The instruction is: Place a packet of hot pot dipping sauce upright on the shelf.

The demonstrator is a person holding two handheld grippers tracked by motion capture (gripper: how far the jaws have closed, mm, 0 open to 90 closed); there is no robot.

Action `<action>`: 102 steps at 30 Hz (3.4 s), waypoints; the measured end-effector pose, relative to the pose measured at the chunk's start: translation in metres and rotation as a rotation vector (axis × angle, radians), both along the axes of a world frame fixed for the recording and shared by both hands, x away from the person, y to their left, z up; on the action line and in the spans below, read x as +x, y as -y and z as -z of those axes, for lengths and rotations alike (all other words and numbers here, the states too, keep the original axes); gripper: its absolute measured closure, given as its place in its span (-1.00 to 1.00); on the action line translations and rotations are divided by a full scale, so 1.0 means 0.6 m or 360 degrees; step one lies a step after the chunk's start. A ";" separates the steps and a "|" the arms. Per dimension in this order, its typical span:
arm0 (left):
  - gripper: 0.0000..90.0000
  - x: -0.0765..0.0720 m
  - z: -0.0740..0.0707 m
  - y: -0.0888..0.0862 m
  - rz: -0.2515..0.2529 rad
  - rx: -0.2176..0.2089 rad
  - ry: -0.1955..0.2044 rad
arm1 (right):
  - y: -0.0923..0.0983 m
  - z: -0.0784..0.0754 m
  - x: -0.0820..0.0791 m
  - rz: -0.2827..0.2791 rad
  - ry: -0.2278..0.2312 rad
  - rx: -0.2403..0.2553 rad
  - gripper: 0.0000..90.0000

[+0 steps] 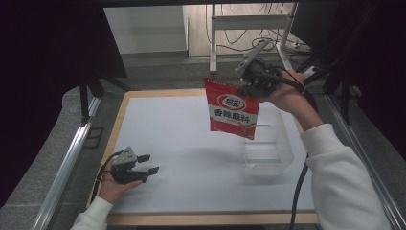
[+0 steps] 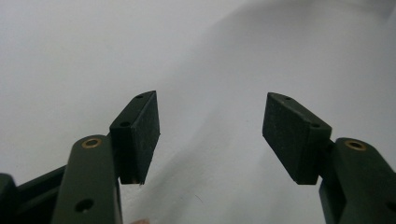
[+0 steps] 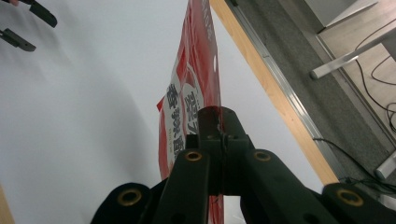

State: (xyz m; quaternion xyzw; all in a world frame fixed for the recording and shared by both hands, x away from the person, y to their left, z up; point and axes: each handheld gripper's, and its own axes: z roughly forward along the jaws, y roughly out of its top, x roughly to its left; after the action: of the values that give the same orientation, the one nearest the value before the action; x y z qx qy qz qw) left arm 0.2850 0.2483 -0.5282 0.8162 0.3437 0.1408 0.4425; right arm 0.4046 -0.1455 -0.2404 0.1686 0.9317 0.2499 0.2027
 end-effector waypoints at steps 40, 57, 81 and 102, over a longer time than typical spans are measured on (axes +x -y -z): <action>-0.20 0.004 0.002 0.001 -0.0016 0.0021 0.0000 | 0.147 0.013 0.111 0.0114 -0.0030 0.0050 0.98; -0.20 0.003 0.001 0.003 -0.0041 0.0029 0.0013 | 0.191 0.071 0.139 0.0110 -0.0054 0.0092 0.97; -0.21 0.012 -0.007 0.011 0.0036 -0.0013 0.0038 | 0.124 0.083 0.042 0.0419 0.0245 0.0582 -0.28; -0.32 0.009 -0.001 0.033 -0.0033 0.0047 0.0005 | 0.001 0.316 -0.126 0.0165 -0.0196 0.0862 -0.47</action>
State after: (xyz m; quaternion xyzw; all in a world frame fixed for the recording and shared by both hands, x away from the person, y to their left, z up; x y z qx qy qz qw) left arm 0.2907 0.2283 -0.5275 0.8188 0.3494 0.1518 0.4294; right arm 0.3292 -0.1463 -0.4302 0.2788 0.8317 0.4684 0.1057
